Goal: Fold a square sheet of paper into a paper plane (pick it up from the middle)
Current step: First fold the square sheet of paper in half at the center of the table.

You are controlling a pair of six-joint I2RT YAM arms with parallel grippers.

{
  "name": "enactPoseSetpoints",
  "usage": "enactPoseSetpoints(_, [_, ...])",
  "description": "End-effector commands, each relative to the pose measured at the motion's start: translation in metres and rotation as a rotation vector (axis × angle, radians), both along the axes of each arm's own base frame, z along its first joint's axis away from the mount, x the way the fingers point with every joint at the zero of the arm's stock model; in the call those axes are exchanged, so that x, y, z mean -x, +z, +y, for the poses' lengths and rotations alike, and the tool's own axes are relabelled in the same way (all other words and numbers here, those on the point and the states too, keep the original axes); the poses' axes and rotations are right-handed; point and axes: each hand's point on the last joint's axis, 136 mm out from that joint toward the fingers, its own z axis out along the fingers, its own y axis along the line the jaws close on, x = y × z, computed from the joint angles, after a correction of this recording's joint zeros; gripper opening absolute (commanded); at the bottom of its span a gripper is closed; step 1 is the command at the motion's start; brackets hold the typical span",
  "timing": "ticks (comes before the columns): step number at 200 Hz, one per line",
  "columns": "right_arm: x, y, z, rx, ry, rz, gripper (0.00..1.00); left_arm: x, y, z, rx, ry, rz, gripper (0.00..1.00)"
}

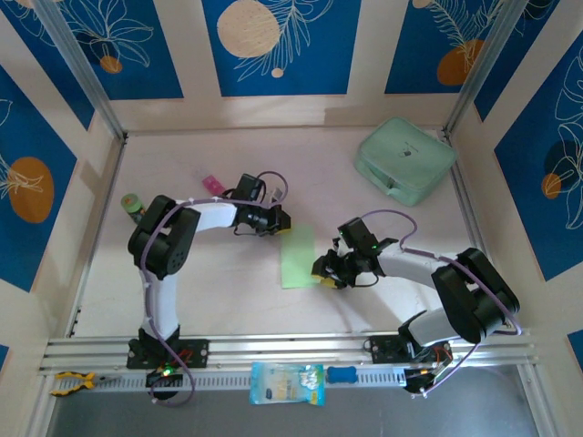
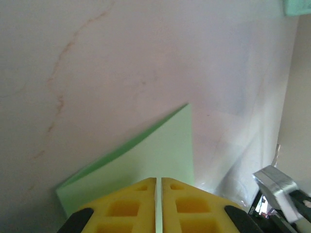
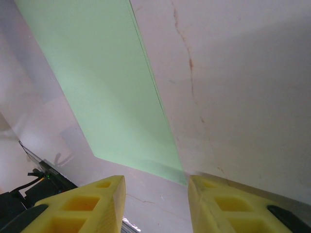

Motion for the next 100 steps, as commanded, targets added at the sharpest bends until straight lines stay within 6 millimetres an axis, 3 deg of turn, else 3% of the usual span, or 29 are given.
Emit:
enactPoseSetpoints(1, [0.008,0.004,0.003,-0.023,0.013,0.023,0.41,0.010,-0.031,0.012,-0.050,0.015,0.075,0.10])
enactPoseSetpoints(49, [0.010,0.002,0.001,-0.009,0.008,0.038,0.43,0.028,-0.047,0.027,-0.107,0.017,0.102,0.09])
enactPoseSetpoints(100, [0.012,0.001,0.006,-0.010,0.024,0.061,0.44,0.026,-0.045,0.029,-0.105,0.027,0.101,0.08])
